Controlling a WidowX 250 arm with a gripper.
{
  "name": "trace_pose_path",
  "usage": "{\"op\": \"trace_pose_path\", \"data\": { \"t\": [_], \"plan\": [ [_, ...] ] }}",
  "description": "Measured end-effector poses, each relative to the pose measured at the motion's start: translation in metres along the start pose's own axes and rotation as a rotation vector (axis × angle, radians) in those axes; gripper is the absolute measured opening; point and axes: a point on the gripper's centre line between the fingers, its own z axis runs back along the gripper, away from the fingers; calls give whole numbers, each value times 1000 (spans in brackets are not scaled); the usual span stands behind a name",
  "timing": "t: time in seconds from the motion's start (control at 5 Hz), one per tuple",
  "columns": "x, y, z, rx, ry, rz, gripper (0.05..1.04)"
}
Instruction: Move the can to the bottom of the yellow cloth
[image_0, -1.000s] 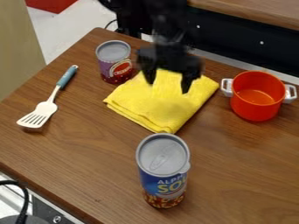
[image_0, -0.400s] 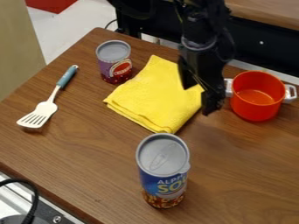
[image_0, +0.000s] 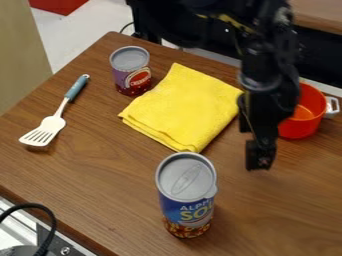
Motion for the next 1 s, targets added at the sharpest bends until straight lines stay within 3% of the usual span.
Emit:
{"op": "trace_pose_path", "data": {
  "t": [0.2, 0.4, 0.6, 1.0],
  "plan": [
    [-3, -19, -10, -9, 32, -161, 999],
    [-16, -37, -18, -20, 70, -237, 999],
    [-32, -48, -15, -23, 69, -318, 999],
    [-51, -57, -18, -48, 132, -392, 999]
  ]
}}
